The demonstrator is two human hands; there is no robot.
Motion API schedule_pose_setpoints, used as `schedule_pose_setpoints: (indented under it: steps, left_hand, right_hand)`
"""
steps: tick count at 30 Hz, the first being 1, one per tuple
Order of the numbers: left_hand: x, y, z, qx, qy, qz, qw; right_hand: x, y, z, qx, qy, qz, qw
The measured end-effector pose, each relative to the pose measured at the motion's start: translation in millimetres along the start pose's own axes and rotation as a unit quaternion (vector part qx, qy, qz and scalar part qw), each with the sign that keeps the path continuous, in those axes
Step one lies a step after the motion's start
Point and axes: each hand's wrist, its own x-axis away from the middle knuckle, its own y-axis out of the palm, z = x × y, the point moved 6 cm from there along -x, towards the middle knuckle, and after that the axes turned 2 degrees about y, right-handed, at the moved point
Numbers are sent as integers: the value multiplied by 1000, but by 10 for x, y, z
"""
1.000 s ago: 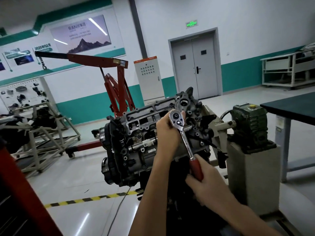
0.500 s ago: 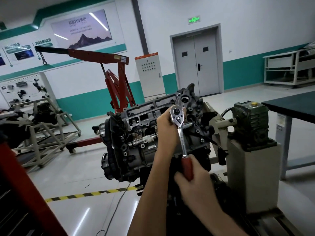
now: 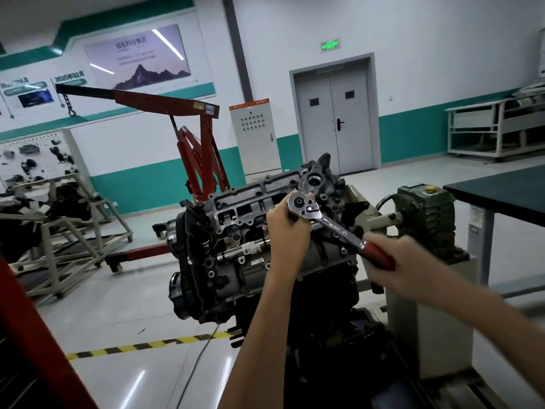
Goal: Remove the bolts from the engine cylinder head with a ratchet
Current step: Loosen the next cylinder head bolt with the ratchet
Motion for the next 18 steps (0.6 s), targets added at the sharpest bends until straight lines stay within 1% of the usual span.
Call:
schedule_pose_setpoints:
  steps: [2,4,6,7,8,10,12,13,15,16,17,18]
  left_hand:
    - [19,7,-27,15,-4,11,1000]
    - [16,-9,-27,5,-3,14,1000]
    - [6,-18,-11,-9,5,3,1000]
    - [7,-18,1,-11,4,-3,1000]
    - [8,-15,8,-9,-4,-10,1000]
    - [-5,-5,10,-8,-21,-30,999]
    - [-30,-5,4,-12,-29,-44,999]
    - [-41,-7,8,-14,-32,-47,998]
    - [-51,-27,8,-17,-38,-46,998]
    - [-42,-41,2,-14,-36,-43,998]
    - [-24,-58,1,-8,-34,-39,999]
    - [-4,-75,7,-3,-32,-34,999]
  right_hand:
    - [196,381,-112,-118,26,74,990]
    - [278,770,-302,-226,66,135,963]
    - [224,1060,-492,-308,80,147,937]
    - [201,1117,-543,-327,74,142,931]
    - [192,1089,-542,-325,70,130,934]
    - [216,843,-420,-256,50,92,961]
    - [212,464,-231,-141,22,35,989]
    - [165,258,-159,-80,9,4,997]
    - [7,-80,-95,33,-16,-38,999]
    - [-64,-185,-89,74,-29,-38,996]
    - [-113,-226,-86,96,-39,-31,994]
    - [-115,-202,-76,92,-34,-28,995]
